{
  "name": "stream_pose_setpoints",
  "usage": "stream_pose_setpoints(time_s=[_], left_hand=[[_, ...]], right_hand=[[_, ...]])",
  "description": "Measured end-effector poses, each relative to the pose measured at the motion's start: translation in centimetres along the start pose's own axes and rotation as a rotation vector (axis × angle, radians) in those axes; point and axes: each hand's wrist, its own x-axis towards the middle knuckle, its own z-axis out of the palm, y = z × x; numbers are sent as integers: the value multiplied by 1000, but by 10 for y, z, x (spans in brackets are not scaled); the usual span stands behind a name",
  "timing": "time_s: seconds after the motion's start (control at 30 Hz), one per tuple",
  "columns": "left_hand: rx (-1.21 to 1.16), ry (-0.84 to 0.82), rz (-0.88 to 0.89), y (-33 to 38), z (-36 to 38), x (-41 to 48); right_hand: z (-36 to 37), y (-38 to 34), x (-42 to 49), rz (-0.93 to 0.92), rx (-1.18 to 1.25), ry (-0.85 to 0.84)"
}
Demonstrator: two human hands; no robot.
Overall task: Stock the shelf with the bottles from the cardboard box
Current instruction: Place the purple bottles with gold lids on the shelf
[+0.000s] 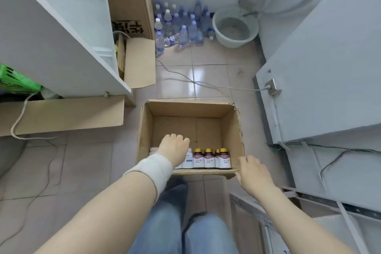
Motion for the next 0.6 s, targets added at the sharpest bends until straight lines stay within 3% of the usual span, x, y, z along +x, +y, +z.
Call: stream_pose_setpoints(time_s=[0.2,0.27,0.43,0.6], left_hand=[[-177,-191,13,10,77,83],[-199,-211,4,13,105,115],[-210,-161,48,14,153,172],[-226,-242,45,17,175,196]], right_hand=[[54,-8,97,-57,120,-42],[76,-12,133,-78,53,-66],[109,-10,188,-116,-396,-129],[121,-2,208,-169,-287,-133]])
